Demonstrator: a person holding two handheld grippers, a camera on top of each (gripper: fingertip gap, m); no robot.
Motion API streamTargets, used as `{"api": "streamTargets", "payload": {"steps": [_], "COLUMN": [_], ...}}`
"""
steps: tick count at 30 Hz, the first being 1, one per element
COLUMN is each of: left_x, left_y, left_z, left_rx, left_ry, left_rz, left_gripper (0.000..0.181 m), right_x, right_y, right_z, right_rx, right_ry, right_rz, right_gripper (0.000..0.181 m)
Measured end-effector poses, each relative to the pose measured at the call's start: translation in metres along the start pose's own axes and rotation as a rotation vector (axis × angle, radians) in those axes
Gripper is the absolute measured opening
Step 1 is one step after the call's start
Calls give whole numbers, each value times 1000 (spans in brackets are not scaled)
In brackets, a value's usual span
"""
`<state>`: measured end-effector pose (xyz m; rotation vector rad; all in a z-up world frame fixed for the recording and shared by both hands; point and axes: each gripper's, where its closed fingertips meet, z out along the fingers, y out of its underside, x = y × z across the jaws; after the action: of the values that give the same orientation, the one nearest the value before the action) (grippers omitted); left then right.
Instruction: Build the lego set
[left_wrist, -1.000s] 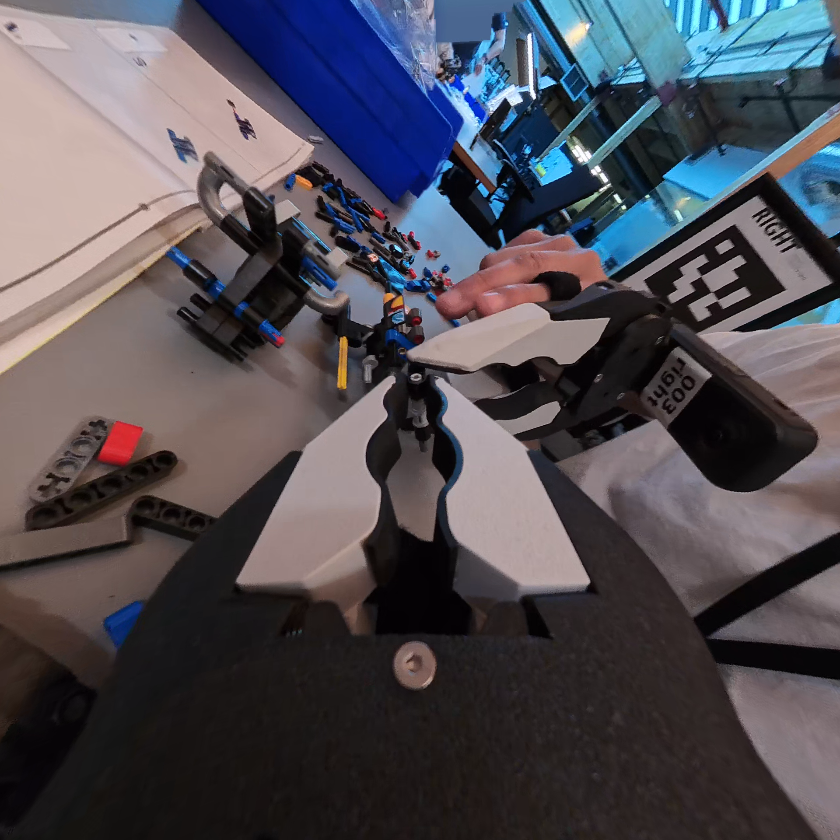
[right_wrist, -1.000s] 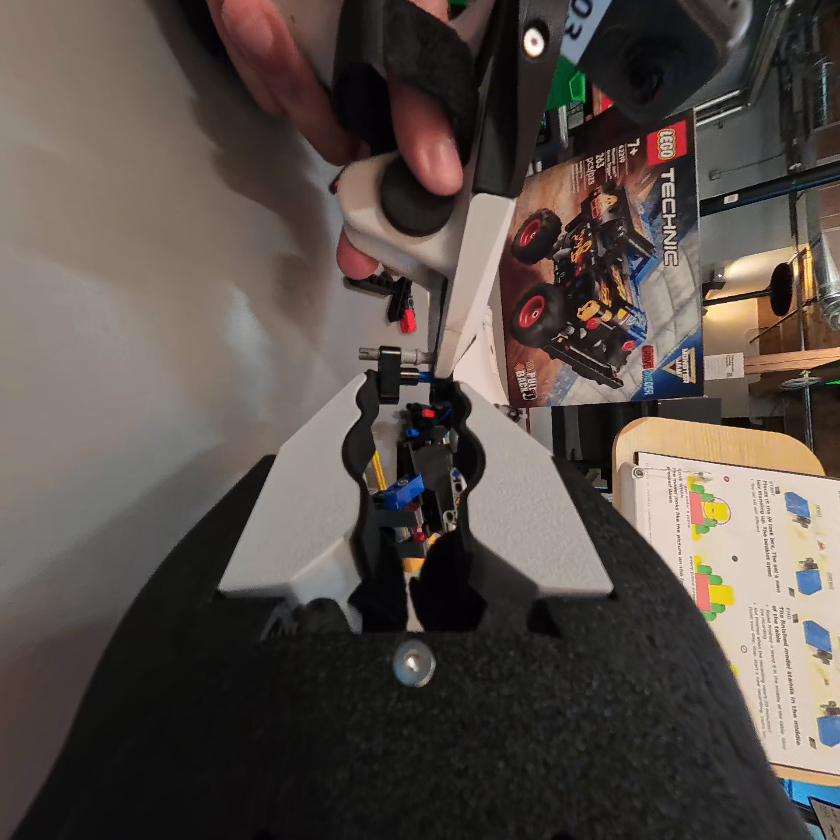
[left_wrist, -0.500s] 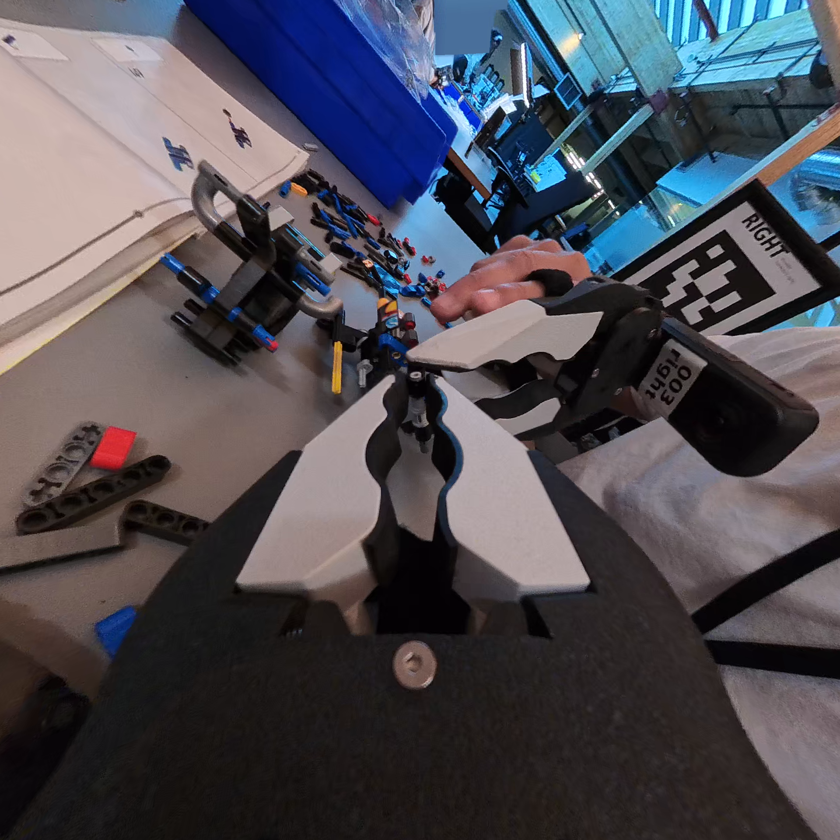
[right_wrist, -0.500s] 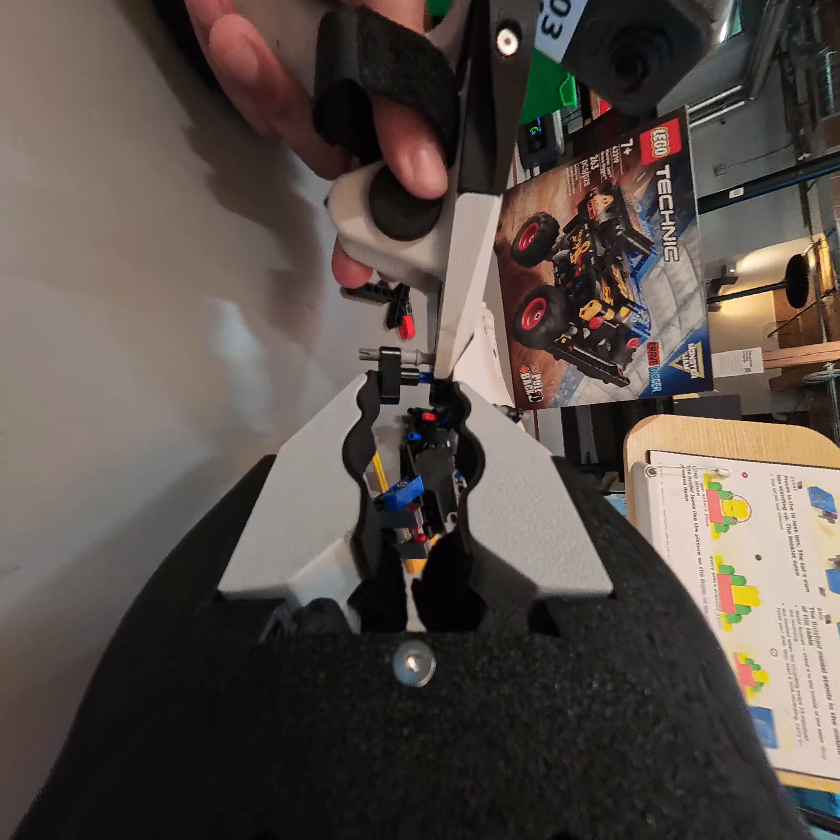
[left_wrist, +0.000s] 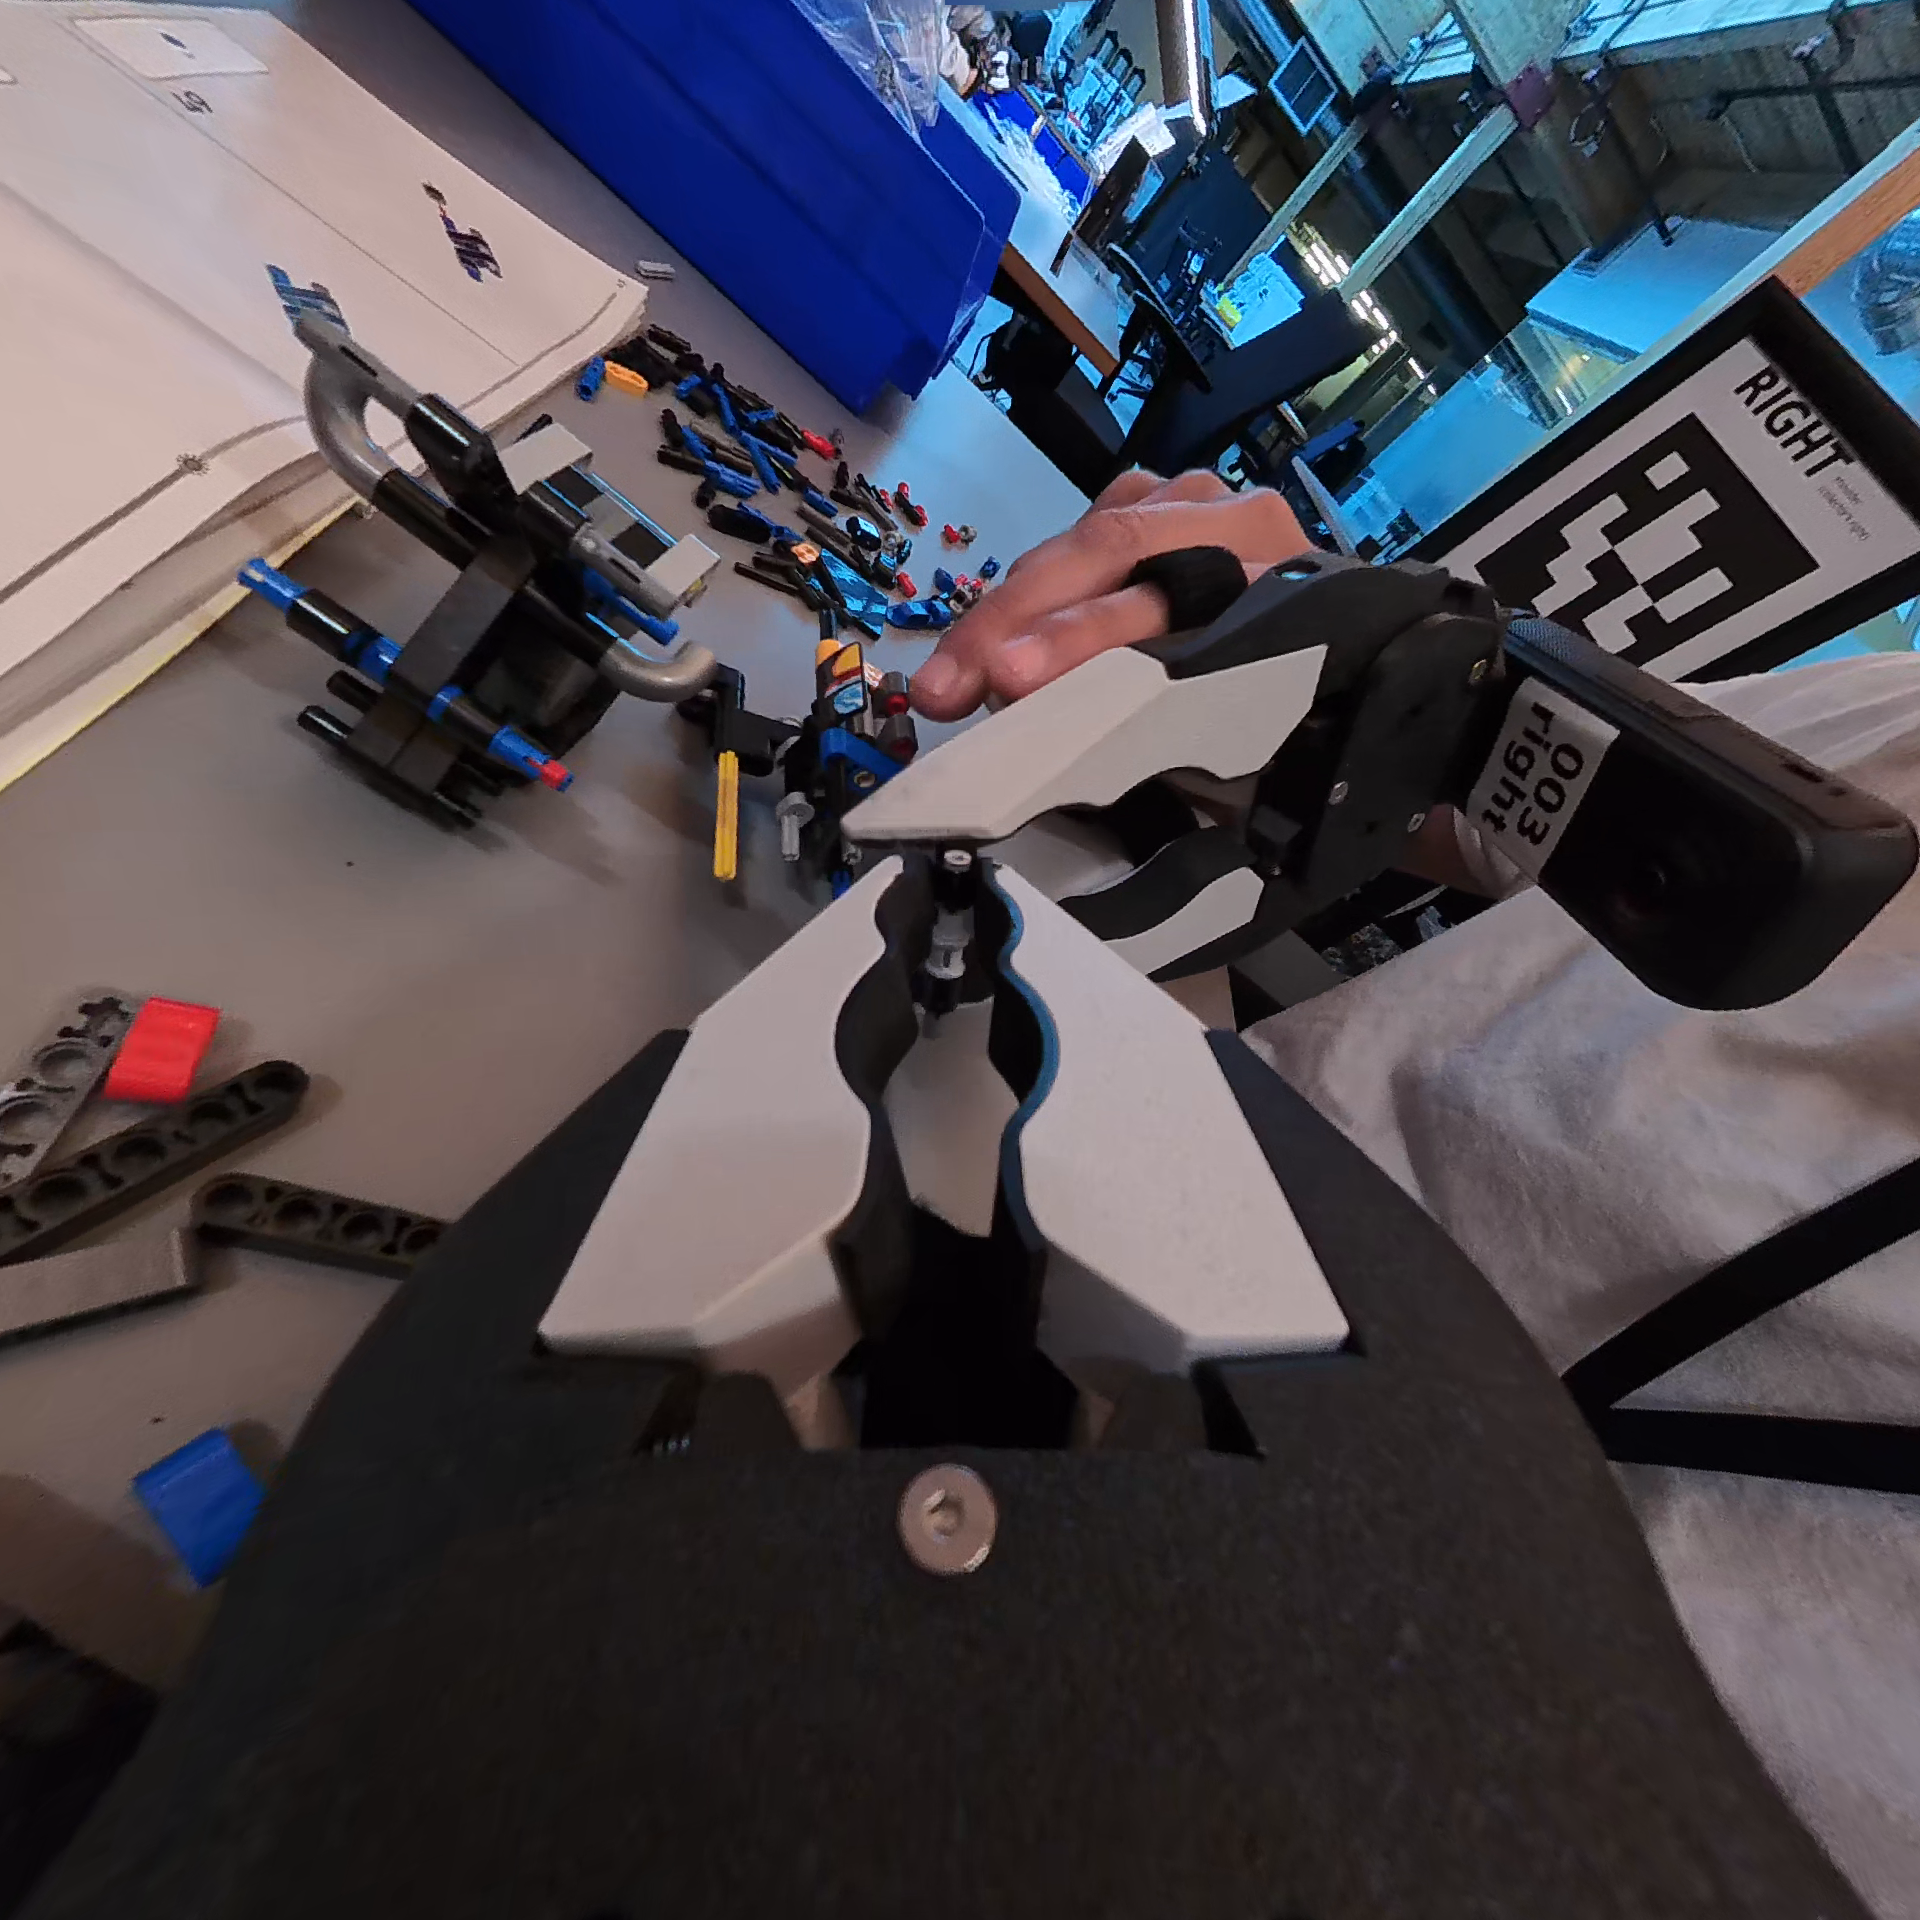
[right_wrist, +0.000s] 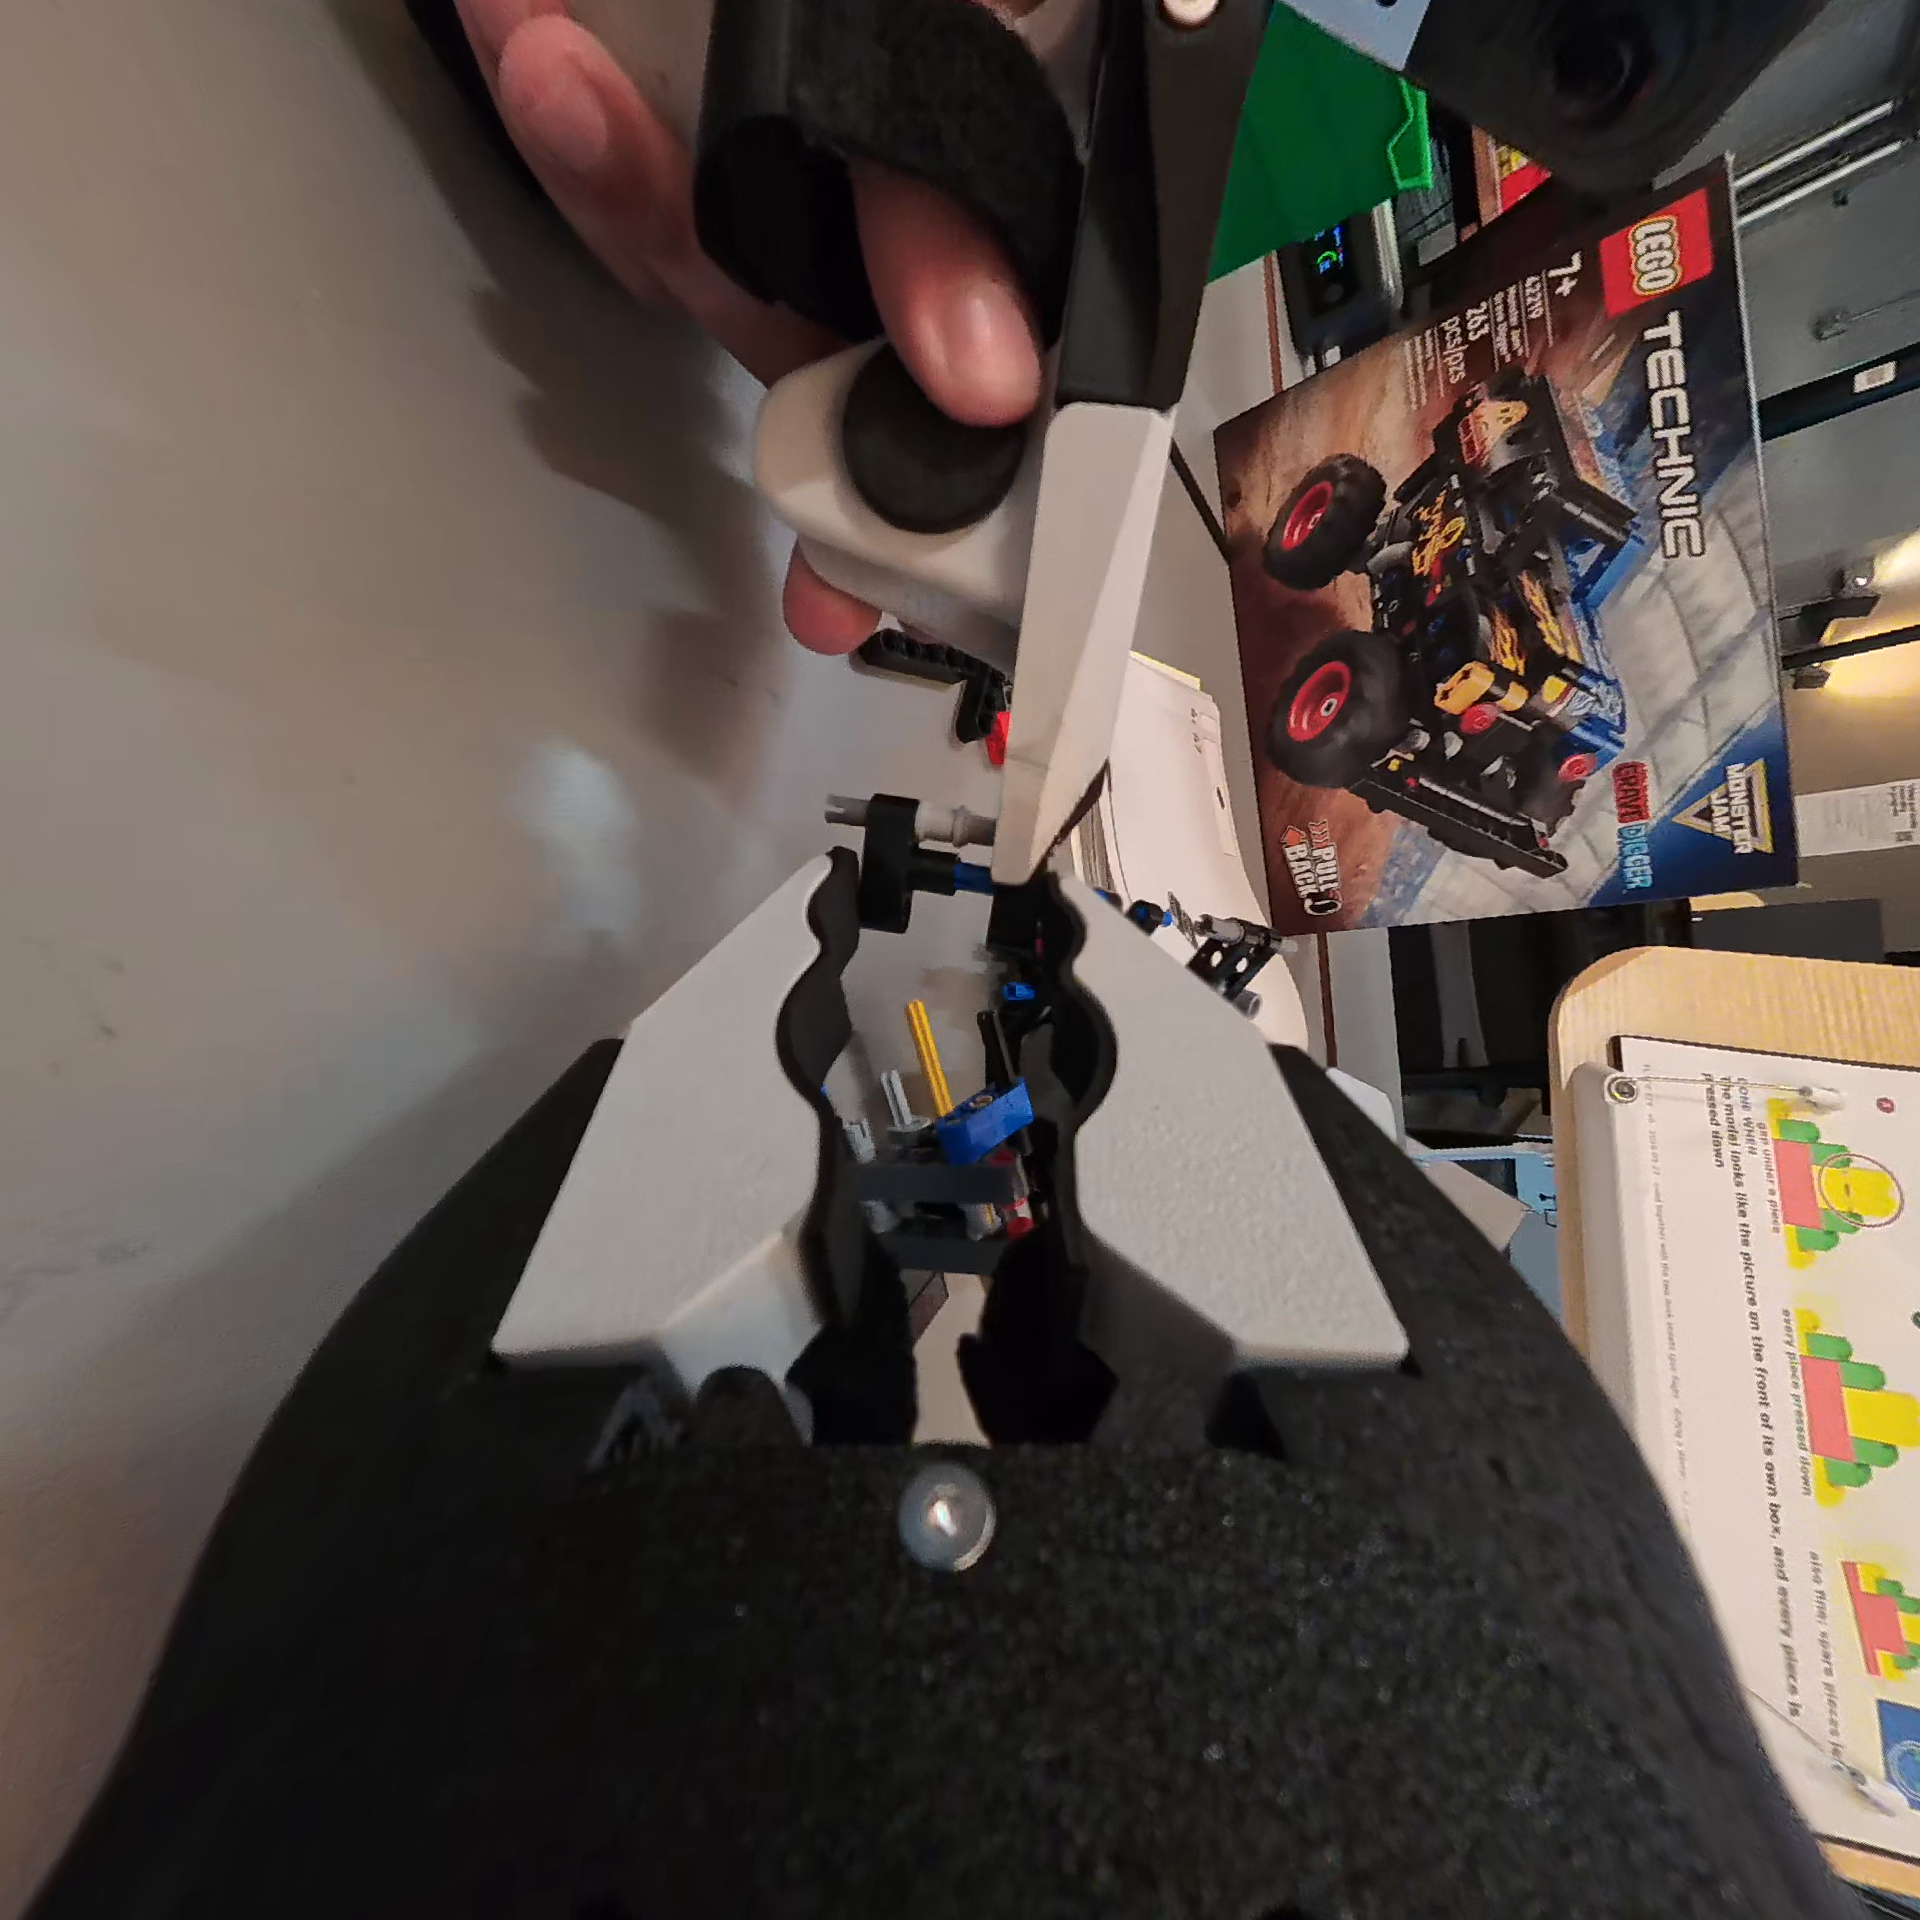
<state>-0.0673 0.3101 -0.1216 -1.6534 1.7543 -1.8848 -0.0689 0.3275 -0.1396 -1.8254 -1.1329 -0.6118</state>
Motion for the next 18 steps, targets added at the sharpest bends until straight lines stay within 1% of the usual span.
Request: {"api": "streamTargets", "payload": {"steps": [5, 7, 11, 14, 17, 18], "left_x": [2, 2, -1, -5, -3, -3], "left_y": [-1, 1, 6, 9, 6, 5], "left_z": [-1, 0, 2, 5, 5, 5], "left_rx": [2, -6, -16, -31, -26, -29], "left_ry": [9, -10, -21, -92, -156, -191], "left_rz": [2, 27, 19, 77, 146, 183], "left_gripper": [5, 5, 5, 5, 6, 5], "right_x": [0, 1, -4, -9, -6, -4], "right_y": [-1, 0, 3, 7, 6, 5], "right_z": [-1, -1, 0, 3, 1, 1], "right_rx": [18, 8, -3, -23, 4, -1], "right_ry": [-21, 13, 9, -9, -37, -11], "right_rz": [33, -26, -73, -75, -2, -19], "right_gripper": [32, 32, 32, 31, 31, 30]}}
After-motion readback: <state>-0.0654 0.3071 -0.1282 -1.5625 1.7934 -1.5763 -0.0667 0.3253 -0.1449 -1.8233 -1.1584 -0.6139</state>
